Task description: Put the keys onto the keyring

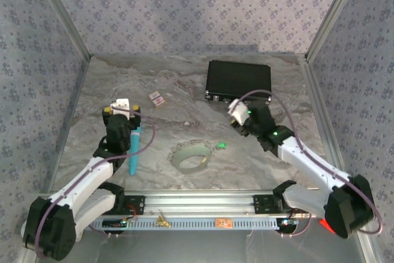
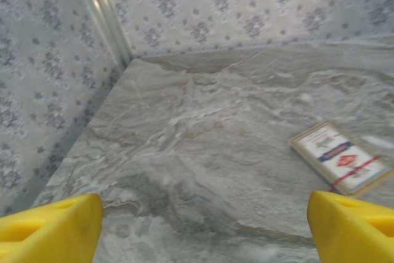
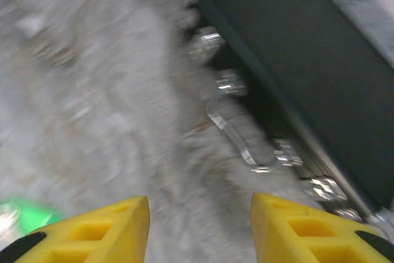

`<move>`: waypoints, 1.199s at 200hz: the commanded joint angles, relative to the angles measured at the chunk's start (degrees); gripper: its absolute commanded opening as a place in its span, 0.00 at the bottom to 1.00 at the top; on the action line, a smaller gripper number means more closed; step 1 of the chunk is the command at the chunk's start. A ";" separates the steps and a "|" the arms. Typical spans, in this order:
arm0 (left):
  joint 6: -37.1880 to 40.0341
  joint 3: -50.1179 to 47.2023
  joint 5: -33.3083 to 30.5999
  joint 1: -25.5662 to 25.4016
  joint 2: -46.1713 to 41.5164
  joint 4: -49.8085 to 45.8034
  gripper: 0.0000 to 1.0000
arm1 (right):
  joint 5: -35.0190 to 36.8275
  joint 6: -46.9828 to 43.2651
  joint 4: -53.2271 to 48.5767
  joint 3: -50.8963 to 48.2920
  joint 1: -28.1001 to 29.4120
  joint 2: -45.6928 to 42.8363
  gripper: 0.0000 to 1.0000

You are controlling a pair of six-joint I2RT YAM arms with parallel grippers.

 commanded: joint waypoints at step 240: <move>-2.77 2.18 19.86 17.75 35.54 28.35 1.00 | -17.87 18.87 54.61 -16.10 -31.57 26.06 0.60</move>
